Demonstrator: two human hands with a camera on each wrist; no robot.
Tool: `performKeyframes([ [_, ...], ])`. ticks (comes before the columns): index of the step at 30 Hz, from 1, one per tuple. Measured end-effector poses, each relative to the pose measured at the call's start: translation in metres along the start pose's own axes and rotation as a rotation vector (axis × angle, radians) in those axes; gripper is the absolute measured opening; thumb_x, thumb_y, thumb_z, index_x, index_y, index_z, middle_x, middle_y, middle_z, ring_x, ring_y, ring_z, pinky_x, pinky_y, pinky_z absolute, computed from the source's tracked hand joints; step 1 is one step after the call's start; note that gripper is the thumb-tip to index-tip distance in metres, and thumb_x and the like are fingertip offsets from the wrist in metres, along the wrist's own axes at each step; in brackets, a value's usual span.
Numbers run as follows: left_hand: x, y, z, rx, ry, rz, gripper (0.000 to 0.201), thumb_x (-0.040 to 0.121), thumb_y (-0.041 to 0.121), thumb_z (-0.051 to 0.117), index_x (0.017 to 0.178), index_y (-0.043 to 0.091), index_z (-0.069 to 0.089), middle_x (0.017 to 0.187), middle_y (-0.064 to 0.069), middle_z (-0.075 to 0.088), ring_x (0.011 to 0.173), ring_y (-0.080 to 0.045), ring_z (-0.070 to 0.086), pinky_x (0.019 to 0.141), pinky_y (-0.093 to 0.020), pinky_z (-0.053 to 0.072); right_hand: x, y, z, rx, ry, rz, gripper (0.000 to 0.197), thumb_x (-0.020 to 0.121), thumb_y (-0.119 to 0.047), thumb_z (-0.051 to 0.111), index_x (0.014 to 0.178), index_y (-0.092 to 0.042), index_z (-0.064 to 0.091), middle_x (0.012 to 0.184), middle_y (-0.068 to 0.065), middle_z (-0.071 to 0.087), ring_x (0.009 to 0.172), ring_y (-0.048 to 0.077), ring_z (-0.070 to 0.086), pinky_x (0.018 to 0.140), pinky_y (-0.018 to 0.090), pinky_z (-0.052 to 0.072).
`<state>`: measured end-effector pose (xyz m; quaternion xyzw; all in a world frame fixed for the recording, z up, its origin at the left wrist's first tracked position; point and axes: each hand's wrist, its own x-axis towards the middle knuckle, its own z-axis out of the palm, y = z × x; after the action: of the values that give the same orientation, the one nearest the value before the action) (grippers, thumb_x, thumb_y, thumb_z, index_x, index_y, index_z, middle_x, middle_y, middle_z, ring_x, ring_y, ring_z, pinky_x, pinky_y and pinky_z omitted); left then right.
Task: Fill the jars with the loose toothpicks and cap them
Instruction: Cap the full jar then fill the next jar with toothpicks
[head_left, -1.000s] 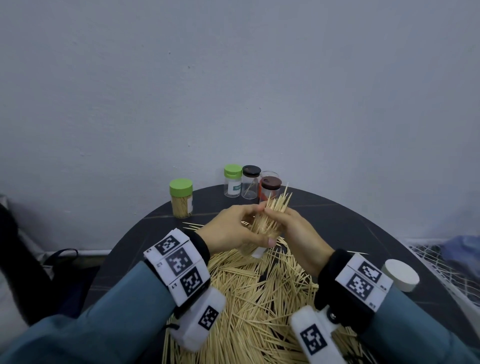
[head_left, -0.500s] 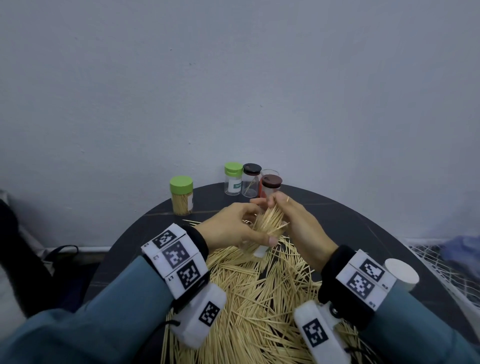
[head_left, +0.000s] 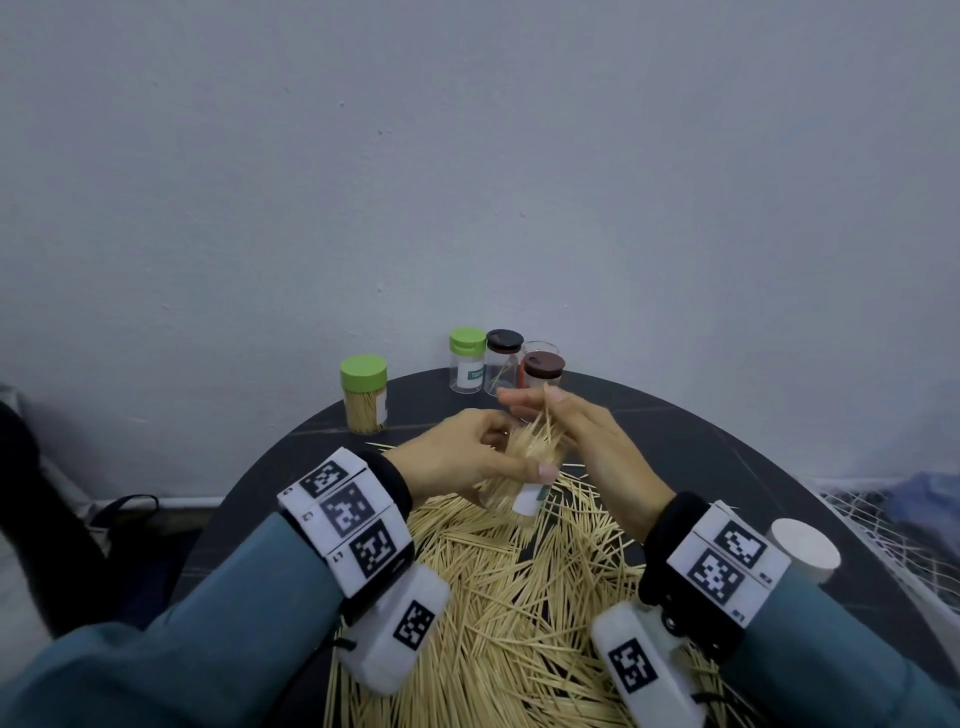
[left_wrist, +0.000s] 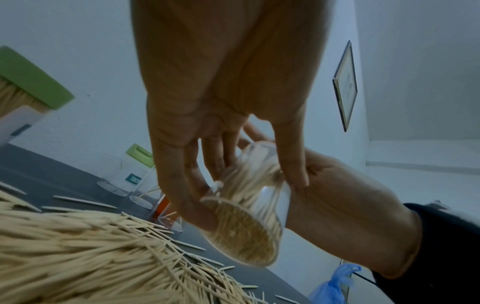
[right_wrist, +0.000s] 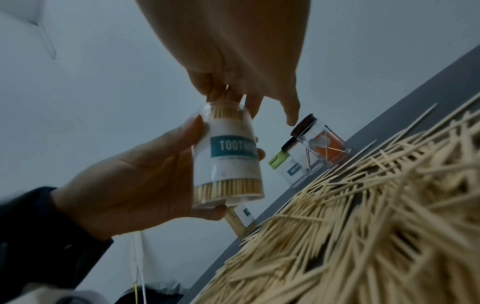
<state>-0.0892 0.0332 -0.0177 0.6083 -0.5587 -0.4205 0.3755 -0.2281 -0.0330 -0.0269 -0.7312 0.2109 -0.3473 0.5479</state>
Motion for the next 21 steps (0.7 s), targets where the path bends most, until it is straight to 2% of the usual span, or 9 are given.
performKeyframes([
  [3, -0.0012, 0.0004, 0.0022, 0.015, -0.03, 0.009, 0.031, 0.081, 0.023, 0.072, 0.108, 0.016, 0.058, 0.097, 0.004, 0.064, 0.088, -0.01, 0.064, 0.06, -0.021, 0.053, -0.0005, 0.0037, 0.0013, 0.087, -0.037, 0.0, 0.031, 0.099, -0.006, 0.037, 0.123, -0.012, 0.054, 0.116, 0.002, 0.066, 0.102, 0.006, 0.064, 0.076, 0.015, 0.051],
  [6, -0.0017, 0.0007, 0.0014, 0.009, -0.016, 0.002, 0.039, 0.081, 0.024, 0.072, 0.115, 0.012, 0.058, 0.104, -0.001, 0.066, 0.097, -0.017, 0.065, 0.068, -0.029, 0.057, 0.0006, 0.0019, -0.0013, 0.071, -0.043, -0.022, 0.035, 0.098, 0.0, 0.034, 0.123, -0.014, 0.054, 0.116, 0.001, 0.066, 0.104, 0.005, 0.063, 0.079, 0.014, 0.05],
  [10, -0.0028, 0.0015, -0.0023, 0.02, 0.012, -0.018, 0.044, 0.08, 0.027, 0.073, 0.116, 0.01, 0.056, 0.111, -0.006, 0.066, 0.099, -0.02, 0.065, 0.068, -0.029, 0.056, 0.0019, -0.0021, -0.0068, 0.01, -0.058, -0.039, 0.031, 0.097, -0.005, 0.036, 0.116, -0.006, 0.061, 0.119, -0.001, 0.065, 0.11, 0.002, 0.059, 0.083, 0.008, 0.045],
  [15, -0.0027, -0.0003, 0.0037, 0.069, -0.019, -0.019, 0.045, 0.08, 0.021, 0.074, 0.12, 0.01, 0.056, 0.113, -0.009, 0.064, 0.104, -0.025, 0.064, 0.076, -0.036, 0.055, 0.0017, 0.0013, -0.0013, -0.063, -0.157, -0.008, 0.03, 0.096, -0.008, 0.044, 0.124, -0.009, 0.056, 0.118, 0.0, 0.063, 0.106, -0.003, 0.058, 0.083, 0.008, 0.044],
  [18, -0.0015, -0.0015, 0.0056, 0.057, -0.026, -0.025, 0.044, 0.08, 0.021, 0.074, 0.118, 0.009, 0.057, 0.113, -0.011, 0.065, 0.104, -0.026, 0.064, 0.076, -0.038, 0.056, 0.0019, 0.004, -0.0002, -0.092, -0.144, -0.011, 0.024, 0.096, -0.009, 0.043, 0.112, -0.008, 0.061, 0.113, 0.004, 0.065, 0.101, 0.002, 0.061, 0.085, 0.014, 0.047],
  [21, 0.0, -0.0026, 0.0033, -0.01, -0.005, -0.049, 0.04, 0.08, 0.021, 0.073, 0.115, 0.008, 0.058, 0.109, -0.01, 0.067, 0.093, -0.02, 0.067, 0.065, -0.03, 0.057, 0.002, 0.0034, -0.0028, 0.008, -0.073, -0.02, 0.016, 0.097, -0.012, 0.042, 0.095, -0.011, 0.058, 0.115, 0.002, 0.066, 0.105, 0.009, 0.062, 0.087, 0.021, 0.051],
])
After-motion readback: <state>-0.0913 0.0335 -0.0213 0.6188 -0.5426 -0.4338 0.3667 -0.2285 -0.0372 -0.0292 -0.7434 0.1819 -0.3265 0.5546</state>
